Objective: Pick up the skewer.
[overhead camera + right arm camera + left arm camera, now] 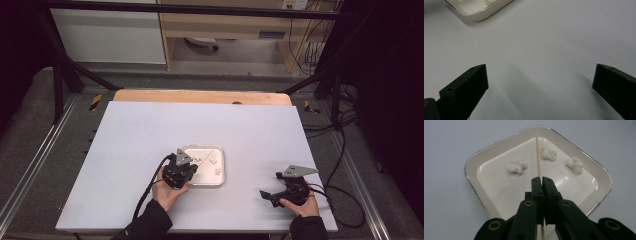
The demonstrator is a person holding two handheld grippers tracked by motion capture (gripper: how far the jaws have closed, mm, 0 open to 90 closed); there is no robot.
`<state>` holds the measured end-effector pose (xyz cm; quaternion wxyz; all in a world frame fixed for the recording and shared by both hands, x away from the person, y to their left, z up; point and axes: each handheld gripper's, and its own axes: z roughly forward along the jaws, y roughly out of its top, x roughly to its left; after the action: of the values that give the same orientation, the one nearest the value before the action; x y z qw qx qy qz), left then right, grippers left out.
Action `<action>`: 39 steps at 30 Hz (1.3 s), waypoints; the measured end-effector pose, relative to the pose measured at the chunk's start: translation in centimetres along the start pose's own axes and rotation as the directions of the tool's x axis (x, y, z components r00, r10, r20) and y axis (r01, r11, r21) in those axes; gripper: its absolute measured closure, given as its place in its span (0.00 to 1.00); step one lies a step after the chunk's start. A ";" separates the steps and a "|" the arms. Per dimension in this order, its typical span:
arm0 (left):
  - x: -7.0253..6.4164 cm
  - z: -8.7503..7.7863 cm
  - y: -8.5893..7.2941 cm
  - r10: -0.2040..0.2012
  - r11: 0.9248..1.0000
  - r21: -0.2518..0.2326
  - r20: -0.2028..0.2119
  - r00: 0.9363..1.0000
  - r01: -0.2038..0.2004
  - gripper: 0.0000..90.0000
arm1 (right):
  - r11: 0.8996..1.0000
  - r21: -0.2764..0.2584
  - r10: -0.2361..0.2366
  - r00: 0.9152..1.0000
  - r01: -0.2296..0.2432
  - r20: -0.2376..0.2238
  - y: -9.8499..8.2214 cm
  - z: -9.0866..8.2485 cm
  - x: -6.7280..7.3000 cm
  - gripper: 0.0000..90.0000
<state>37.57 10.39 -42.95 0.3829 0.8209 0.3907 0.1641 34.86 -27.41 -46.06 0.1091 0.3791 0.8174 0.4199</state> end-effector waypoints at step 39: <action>1.8 -3.6 -1.2 0.077 0.997 -0.025 0.119 0.990 -0.075 0.99 | 0.980 0.039 -0.197 0.978 0.195 0.064 2.7 1.3 3.5 0.01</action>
<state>36.07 13.99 -41.58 0.4076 0.8395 0.3338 0.1330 34.56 -23.12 -44.30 0.1711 0.3125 0.8533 0.3808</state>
